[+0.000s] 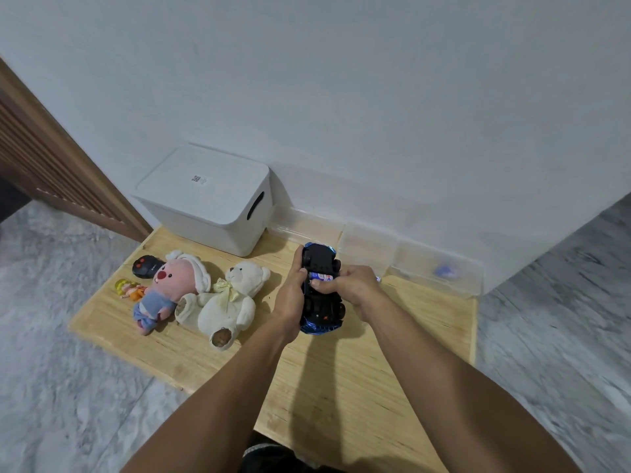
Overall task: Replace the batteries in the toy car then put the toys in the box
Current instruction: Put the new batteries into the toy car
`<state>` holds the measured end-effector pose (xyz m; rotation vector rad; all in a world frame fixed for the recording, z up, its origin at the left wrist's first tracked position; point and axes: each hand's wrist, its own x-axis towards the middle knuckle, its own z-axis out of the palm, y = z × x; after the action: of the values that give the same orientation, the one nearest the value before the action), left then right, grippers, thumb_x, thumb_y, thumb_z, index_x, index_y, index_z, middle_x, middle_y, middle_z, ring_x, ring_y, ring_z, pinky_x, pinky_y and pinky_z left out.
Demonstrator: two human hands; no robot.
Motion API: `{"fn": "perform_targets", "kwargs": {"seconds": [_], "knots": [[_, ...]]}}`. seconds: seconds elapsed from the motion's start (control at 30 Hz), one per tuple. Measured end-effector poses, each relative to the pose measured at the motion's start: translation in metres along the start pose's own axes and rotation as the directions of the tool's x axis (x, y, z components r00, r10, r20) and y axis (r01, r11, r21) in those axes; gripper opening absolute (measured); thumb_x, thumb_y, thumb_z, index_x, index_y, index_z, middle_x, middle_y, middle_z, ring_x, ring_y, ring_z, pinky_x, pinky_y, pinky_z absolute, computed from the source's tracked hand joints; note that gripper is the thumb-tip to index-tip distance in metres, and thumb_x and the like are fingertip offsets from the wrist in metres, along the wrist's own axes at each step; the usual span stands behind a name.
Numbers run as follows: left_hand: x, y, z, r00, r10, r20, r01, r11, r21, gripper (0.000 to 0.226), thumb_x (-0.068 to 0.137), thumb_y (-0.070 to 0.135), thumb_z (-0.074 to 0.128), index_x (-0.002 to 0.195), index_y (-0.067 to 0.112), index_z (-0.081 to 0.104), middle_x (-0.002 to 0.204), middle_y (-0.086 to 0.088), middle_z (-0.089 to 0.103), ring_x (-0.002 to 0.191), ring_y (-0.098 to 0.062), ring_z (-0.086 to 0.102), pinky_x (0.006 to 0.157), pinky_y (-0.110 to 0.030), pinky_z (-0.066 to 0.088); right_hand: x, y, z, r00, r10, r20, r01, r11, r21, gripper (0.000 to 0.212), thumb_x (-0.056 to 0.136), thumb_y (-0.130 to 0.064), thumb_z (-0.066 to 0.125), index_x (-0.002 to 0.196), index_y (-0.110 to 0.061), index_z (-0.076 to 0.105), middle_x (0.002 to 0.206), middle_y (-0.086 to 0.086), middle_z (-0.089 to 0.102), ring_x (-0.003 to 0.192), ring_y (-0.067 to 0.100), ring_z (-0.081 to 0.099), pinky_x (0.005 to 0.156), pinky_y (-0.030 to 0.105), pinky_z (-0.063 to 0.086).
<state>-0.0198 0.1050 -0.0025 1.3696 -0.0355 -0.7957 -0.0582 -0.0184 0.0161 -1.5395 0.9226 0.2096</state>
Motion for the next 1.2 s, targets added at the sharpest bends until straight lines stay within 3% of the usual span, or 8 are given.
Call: {"fn": "perform_targets", "kwargs": {"seconds": [0.17, 0.27, 0.37, 0.53, 0.73, 0.97, 1.07, 1.2], "knots": [[0.002, -0.006, 0.001, 1.0, -0.013, -0.003, 0.013, 0.998, -0.054, 0.049, 0.104, 0.022, 0.026, 0.105, 0.061, 0.056, 0.097, 0.01, 0.075, 0.092, -0.017, 0.072, 0.083, -0.04, 0.056, -0.003, 0.002, -0.002, 0.999, 0.011, 0.037, -0.011, 1.0, 0.003, 0.035, 0.061, -0.025, 0.091, 0.079, -0.01, 0.064, 0.083, 0.004, 0.07, 0.08, 0.016, 0.066, 0.07, 0.037, 0.056], [0.004, -0.003, -0.003, 1.0, -0.01, -0.022, 0.008, 0.995, -0.102, 0.038, 0.105, 0.026, 0.031, 0.125, 0.05, 0.052, 0.112, -0.004, 0.072, 0.097, -0.03, 0.07, 0.084, -0.049, 0.057, 0.002, 0.012, -0.009, 0.998, -0.019, -0.055, 0.022, 0.999, 0.039, 0.024, 0.082, -0.03, 0.075, 0.095, -0.011, 0.07, 0.088, -0.001, 0.068, 0.075, 0.012, 0.061, 0.057, 0.022, 0.04], [0.005, -0.003, -0.011, 0.997, -0.032, -0.064, 0.026, 0.995, -0.094, 0.038, 0.105, 0.024, 0.034, 0.133, 0.046, 0.047, 0.119, -0.014, 0.066, 0.099, -0.038, 0.068, 0.083, -0.056, 0.056, 0.019, 0.026, -0.022, 0.928, -0.174, -0.329, 0.028, 0.913, -0.406, 0.014, 0.09, -0.025, 0.059, 0.099, -0.023, 0.069, 0.1, -0.003, 0.069, 0.089, 0.022, 0.062, 0.065, 0.025, 0.04], [0.007, -0.006, -0.02, 0.994, -0.058, -0.093, 0.05, 0.995, -0.09, 0.043, 0.105, 0.025, 0.035, 0.141, 0.049, 0.039, 0.125, -0.005, 0.064, 0.103, -0.028, 0.068, 0.083, -0.048, 0.057, 0.041, 0.044, -0.04, 0.935, -0.244, -0.258, -0.067, 0.592, -0.803, 0.038, 0.091, -0.015, 0.049, 0.125, -0.027, 0.06, 0.124, 0.008, 0.055, 0.107, 0.031, 0.058, 0.074, 0.03, 0.04], [0.006, 0.0, -0.023, 0.999, -0.037, -0.026, 0.032, 0.988, -0.152, 0.04, 0.106, 0.022, 0.029, 0.135, 0.042, 0.047, 0.123, -0.011, 0.065, 0.1, -0.031, 0.068, 0.079, -0.045, 0.057, 0.041, 0.056, -0.046, 0.923, -0.26, -0.285, -0.097, 0.558, -0.824, 0.024, 0.091, -0.017, 0.056, 0.11, -0.024, 0.068, 0.118, 0.006, 0.057, 0.104, 0.029, 0.059, 0.077, 0.032, 0.046], [0.011, -0.001, -0.02, 0.998, -0.06, 0.007, 0.061, 0.983, -0.174, 0.039, 0.105, 0.021, 0.028, 0.127, 0.044, 0.051, 0.102, -0.005, 0.073, 0.084, -0.026, 0.073, 0.072, -0.042, 0.059, 0.02, 0.03, -0.035, 0.942, -0.283, -0.183, 0.15, 0.838, -0.525, 0.019, 0.091, -0.029, 0.063, 0.107, -0.027, 0.073, 0.106, -0.004, 0.073, 0.095, 0.018, 0.065, 0.075, 0.028, 0.049], [0.014, -0.002, -0.018, 0.998, -0.065, 0.024, 0.068, 0.984, -0.163, 0.039, 0.106, 0.021, 0.027, 0.121, 0.046, 0.053, 0.098, -0.002, 0.075, 0.086, -0.026, 0.073, 0.081, -0.046, 0.057, 0.002, 0.007, -0.032, 0.901, -0.427, -0.079, 0.332, 0.795, -0.507, 0.017, 0.09, -0.028, 0.066, 0.104, -0.031, 0.074, 0.104, -0.009, 0.072, 0.097, 0.014, 0.063, 0.081, 0.031, 0.05], [0.012, 0.002, -0.013, 0.999, -0.043, 0.03, 0.046, 0.99, -0.134, 0.042, 0.105, 0.021, 0.027, 0.117, 0.048, 0.056, 0.114, -0.005, 0.07, 0.101, -0.03, 0.068, 0.089, -0.051, 0.054, -0.014, -0.008, -0.024, 0.89, -0.455, 0.022, 0.341, 0.634, -0.694, 0.02, 0.089, -0.029, 0.066, 0.108, -0.036, 0.072, 0.108, -0.007, 0.067, 0.104, 0.02, 0.059, 0.078, 0.03, 0.044]]}}
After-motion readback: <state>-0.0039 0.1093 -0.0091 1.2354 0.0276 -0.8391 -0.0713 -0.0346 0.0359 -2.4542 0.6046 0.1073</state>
